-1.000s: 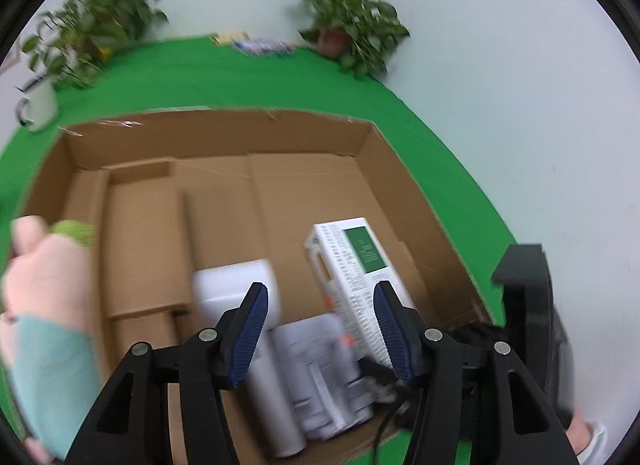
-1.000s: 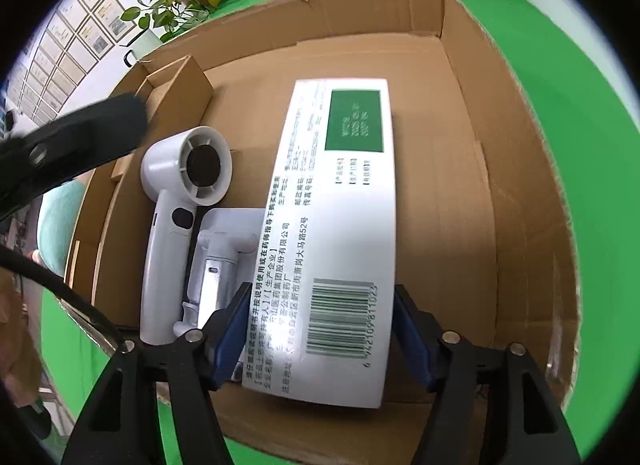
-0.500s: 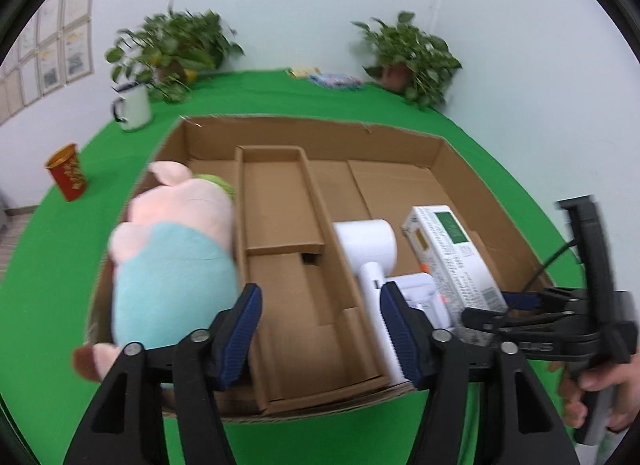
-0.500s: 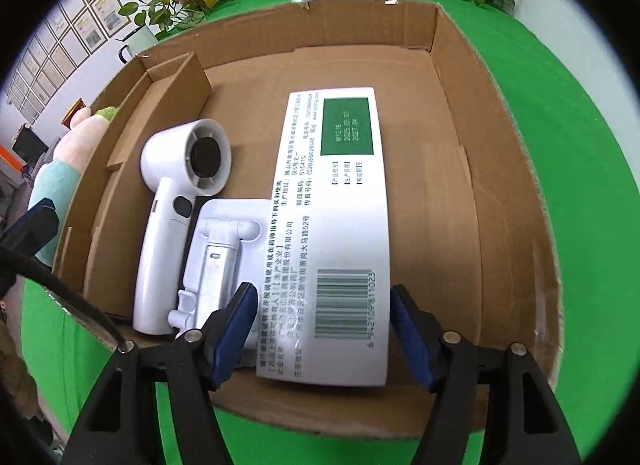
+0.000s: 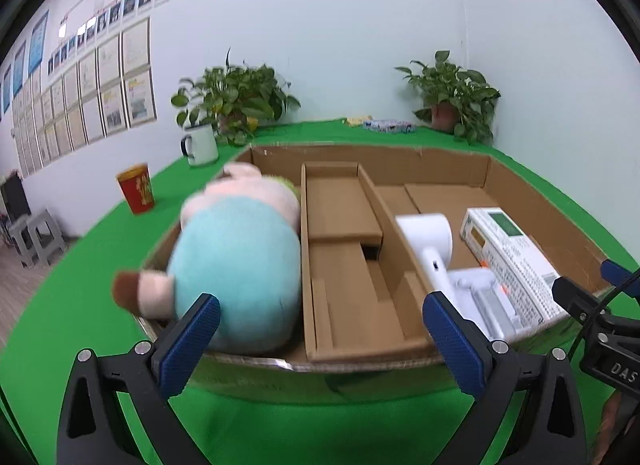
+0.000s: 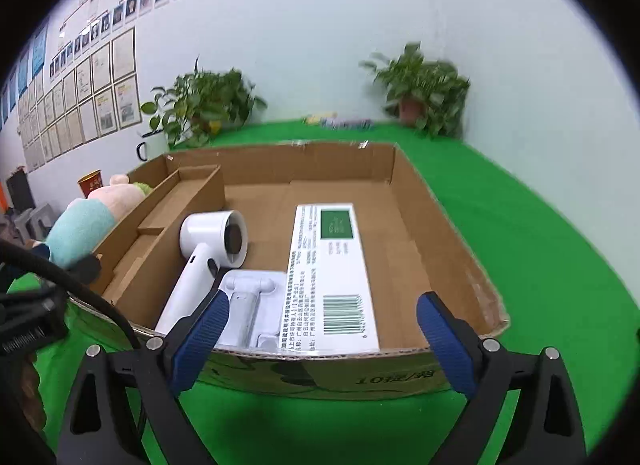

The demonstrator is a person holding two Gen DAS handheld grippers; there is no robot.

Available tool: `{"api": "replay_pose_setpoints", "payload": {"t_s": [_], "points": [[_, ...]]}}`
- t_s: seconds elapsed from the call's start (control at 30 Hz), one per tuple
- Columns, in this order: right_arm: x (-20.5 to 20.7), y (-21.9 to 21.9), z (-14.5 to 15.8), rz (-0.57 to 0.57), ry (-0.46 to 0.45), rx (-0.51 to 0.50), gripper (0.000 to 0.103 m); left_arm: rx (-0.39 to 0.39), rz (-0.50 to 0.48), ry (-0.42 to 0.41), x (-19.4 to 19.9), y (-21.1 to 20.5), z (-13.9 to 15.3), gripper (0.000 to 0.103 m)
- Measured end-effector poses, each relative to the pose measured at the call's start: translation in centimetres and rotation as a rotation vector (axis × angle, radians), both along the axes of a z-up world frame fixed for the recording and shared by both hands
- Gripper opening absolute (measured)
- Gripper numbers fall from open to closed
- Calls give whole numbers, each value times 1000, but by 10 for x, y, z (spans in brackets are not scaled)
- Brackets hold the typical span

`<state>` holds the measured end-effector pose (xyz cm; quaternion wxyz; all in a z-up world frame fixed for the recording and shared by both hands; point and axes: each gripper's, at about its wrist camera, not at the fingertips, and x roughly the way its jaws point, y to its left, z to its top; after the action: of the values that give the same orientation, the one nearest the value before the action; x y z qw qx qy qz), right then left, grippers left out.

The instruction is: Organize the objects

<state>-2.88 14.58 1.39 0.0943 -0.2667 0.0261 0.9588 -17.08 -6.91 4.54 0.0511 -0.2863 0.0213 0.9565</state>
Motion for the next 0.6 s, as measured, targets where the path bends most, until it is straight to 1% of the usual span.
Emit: {"api": "replay_pose_setpoints", "payload": {"t_s": [0.03,0.1,0.13,0.3,0.43,0.6], "points": [[1,-1,0,0,7,1,100,6,5,7,2,0,-2,102],[4,-2,-1,2,25,11,101,-24,8,36,6,5,-6,102],[4,-3,-2,0,30,19,102,-33,5,36,5,6,-7,102],[0,-8,-3,-13,14,60,102,-26,-3,29,3,6,-8,103],[-1,-8,-4,-13,13,63,102,-51,3,21,1,10,-8,103],[0,-8,-4,-15,13,65,102,-55,2,19,-1,10,-8,103]]}}
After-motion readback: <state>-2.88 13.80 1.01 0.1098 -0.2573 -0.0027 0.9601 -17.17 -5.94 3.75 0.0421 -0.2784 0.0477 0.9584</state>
